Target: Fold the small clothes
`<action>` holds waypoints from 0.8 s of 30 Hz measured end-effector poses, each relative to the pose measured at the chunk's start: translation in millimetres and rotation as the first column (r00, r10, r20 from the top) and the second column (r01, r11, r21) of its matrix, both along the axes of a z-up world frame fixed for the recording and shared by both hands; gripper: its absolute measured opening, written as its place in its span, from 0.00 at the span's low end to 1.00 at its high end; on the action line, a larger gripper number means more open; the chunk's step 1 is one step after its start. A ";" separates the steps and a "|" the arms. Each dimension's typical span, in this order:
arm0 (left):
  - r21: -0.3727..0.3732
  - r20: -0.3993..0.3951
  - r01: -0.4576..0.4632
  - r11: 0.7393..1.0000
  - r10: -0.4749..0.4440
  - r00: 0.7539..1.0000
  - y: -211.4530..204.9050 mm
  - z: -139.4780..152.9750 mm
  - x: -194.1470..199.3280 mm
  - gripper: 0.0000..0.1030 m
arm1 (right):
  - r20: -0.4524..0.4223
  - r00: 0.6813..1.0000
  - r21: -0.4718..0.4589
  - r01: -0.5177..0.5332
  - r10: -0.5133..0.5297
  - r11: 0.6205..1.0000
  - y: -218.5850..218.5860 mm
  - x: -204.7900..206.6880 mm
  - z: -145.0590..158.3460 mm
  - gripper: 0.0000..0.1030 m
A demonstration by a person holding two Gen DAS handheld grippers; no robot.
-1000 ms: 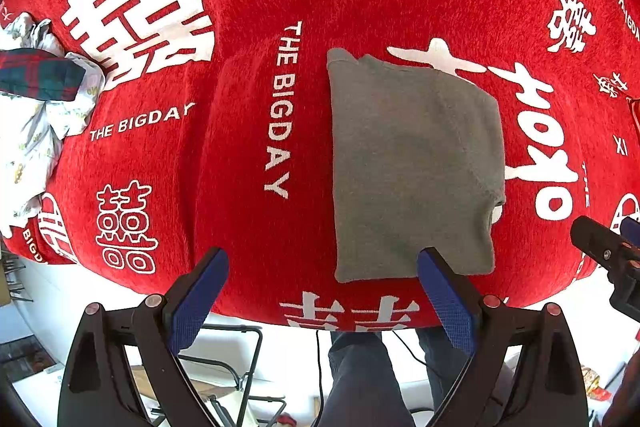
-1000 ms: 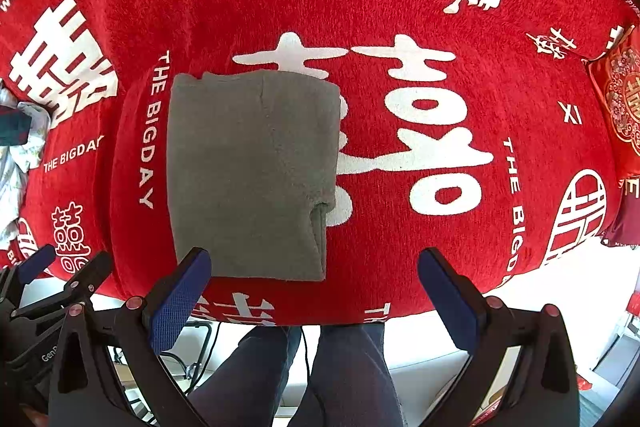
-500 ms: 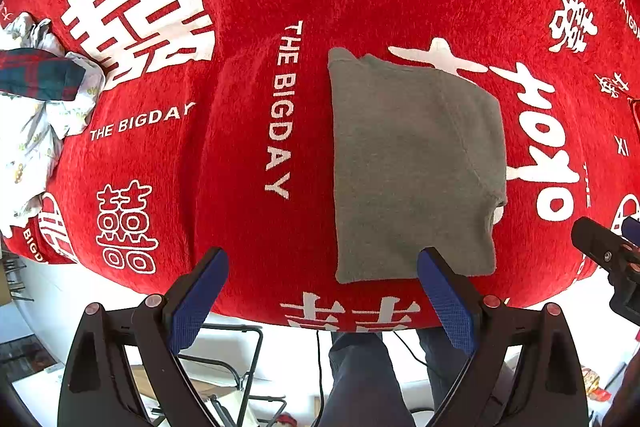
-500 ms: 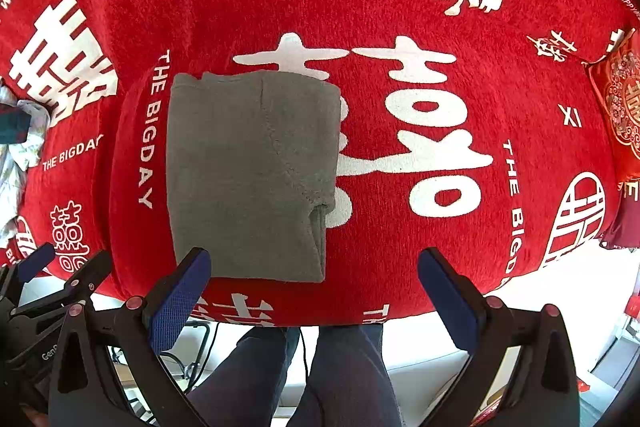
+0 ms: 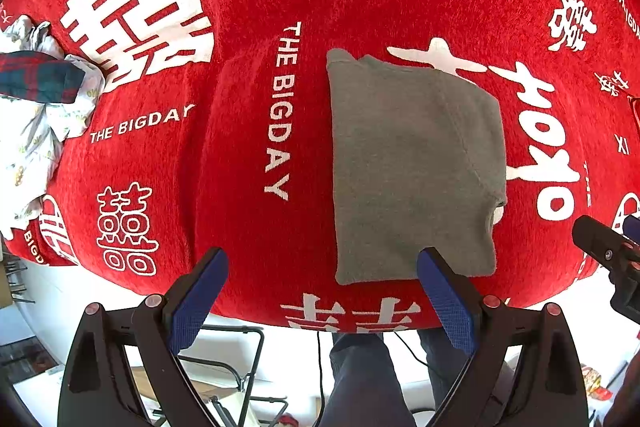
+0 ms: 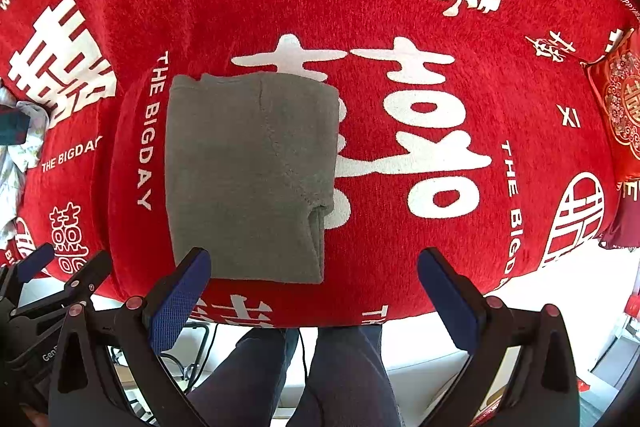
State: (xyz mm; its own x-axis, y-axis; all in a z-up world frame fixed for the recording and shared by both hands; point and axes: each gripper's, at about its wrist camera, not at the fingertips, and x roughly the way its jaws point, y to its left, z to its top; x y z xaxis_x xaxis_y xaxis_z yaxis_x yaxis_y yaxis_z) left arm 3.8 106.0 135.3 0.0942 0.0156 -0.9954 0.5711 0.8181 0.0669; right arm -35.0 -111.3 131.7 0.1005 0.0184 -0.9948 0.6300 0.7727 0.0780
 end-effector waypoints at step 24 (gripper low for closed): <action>-0.013 0.035 -0.010 1.000 0.011 0.999 1.1 1.5 -2.3 0.93 | -0.003 1.000 -0.007 -0.014 0.014 1.000 4.6 1.3 -2.6 1.00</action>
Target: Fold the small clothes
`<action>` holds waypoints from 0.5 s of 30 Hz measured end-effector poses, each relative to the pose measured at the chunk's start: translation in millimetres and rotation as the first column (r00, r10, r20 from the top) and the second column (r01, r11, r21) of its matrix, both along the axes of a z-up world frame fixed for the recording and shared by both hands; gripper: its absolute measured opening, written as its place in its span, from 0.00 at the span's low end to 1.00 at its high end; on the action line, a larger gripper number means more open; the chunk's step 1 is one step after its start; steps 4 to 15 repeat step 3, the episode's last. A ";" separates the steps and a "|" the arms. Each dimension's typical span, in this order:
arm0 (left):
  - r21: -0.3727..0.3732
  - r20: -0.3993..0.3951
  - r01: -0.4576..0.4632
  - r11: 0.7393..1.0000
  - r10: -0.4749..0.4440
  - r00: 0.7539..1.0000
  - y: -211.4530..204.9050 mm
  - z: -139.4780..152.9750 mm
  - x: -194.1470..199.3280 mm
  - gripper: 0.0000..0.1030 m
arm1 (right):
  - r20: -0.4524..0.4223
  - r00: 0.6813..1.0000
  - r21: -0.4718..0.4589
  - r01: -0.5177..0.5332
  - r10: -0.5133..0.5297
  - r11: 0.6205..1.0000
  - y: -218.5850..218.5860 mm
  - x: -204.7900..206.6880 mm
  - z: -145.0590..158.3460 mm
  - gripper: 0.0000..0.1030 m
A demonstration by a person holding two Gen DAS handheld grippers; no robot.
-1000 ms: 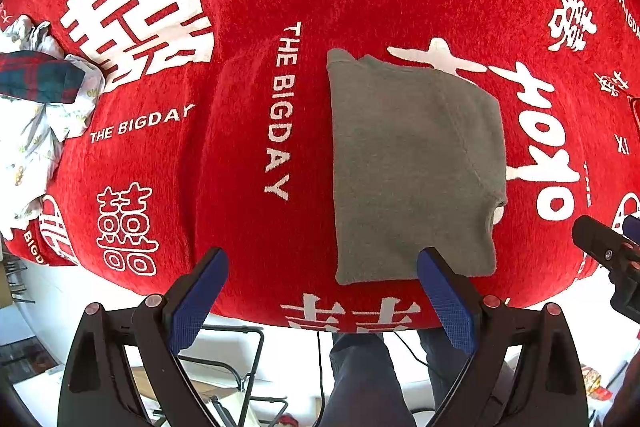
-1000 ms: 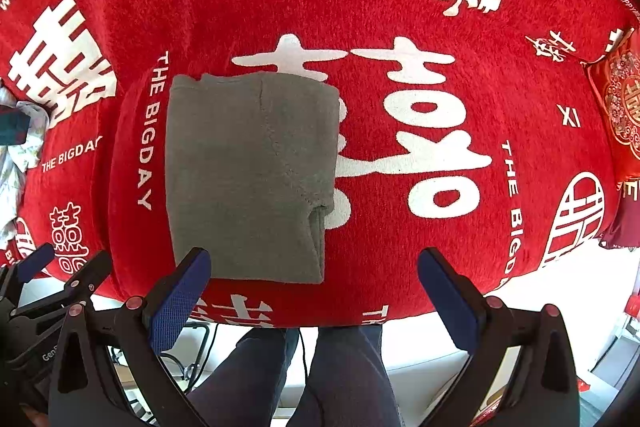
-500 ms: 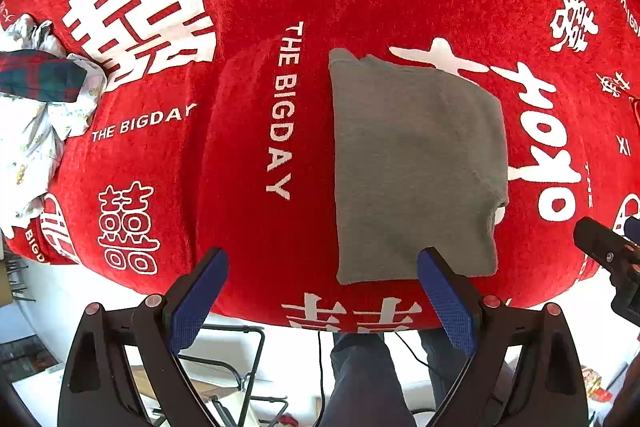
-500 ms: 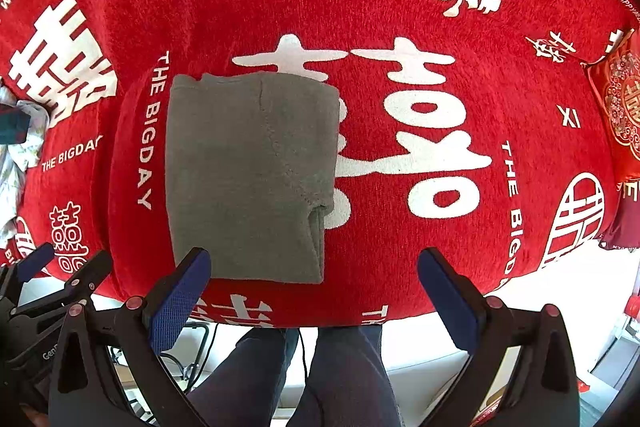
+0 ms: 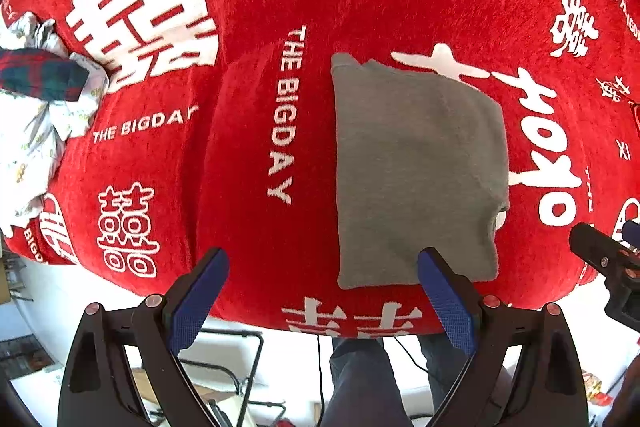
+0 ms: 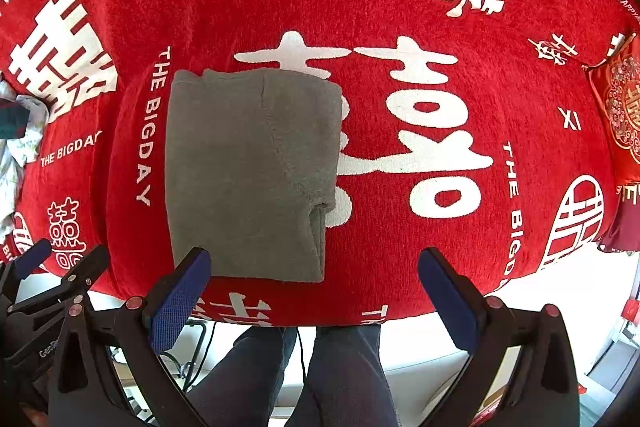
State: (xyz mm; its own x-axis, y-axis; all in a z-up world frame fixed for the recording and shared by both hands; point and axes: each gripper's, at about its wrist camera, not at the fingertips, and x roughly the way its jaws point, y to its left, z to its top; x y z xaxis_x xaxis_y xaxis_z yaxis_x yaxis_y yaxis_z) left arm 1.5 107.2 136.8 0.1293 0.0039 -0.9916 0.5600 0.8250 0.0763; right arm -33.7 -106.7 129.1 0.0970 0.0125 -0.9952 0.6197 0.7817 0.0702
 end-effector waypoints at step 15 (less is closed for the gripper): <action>-0.021 -0.014 0.005 1.000 -0.005 1.000 -0.4 -1.1 2.3 0.93 | 0.004 1.000 -0.005 0.006 -0.006 1.000 -0.3 1.5 -1.5 1.00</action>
